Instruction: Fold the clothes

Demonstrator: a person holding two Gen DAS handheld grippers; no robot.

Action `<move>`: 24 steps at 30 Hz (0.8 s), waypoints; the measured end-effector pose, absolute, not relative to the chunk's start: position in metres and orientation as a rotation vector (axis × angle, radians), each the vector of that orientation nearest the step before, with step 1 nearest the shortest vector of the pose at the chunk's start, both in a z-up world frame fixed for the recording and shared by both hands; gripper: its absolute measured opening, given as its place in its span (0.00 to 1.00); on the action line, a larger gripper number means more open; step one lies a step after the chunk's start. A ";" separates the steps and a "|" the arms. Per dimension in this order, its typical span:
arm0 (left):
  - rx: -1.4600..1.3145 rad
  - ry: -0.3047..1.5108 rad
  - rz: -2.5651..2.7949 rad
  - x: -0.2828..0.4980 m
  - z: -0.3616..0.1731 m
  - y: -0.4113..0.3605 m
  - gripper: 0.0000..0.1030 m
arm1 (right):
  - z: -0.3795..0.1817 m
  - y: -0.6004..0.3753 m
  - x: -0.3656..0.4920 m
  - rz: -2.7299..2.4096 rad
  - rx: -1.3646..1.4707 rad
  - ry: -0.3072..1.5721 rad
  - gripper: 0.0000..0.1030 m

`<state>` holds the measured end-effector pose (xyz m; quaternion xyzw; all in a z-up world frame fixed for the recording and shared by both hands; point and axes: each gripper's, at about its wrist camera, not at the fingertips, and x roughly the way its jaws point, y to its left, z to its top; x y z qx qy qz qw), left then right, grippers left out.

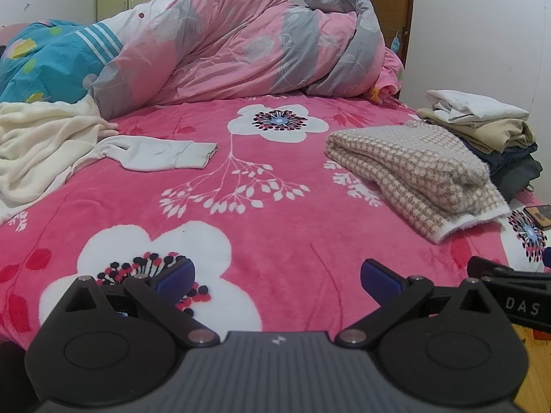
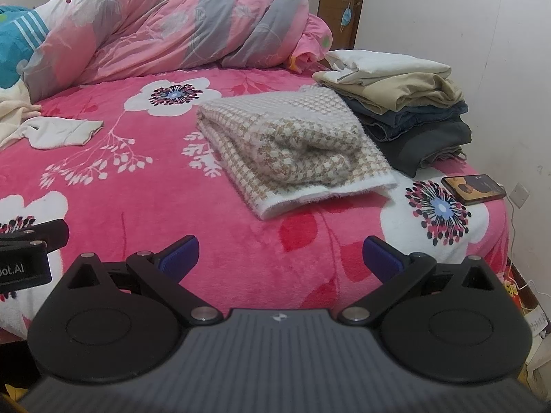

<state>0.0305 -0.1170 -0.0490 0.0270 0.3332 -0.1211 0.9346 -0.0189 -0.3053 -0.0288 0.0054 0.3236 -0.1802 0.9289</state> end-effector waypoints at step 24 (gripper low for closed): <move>0.066 0.689 -0.250 0.028 -0.052 -0.118 1.00 | -0.031 -0.306 -0.022 -0.368 0.023 0.667 0.99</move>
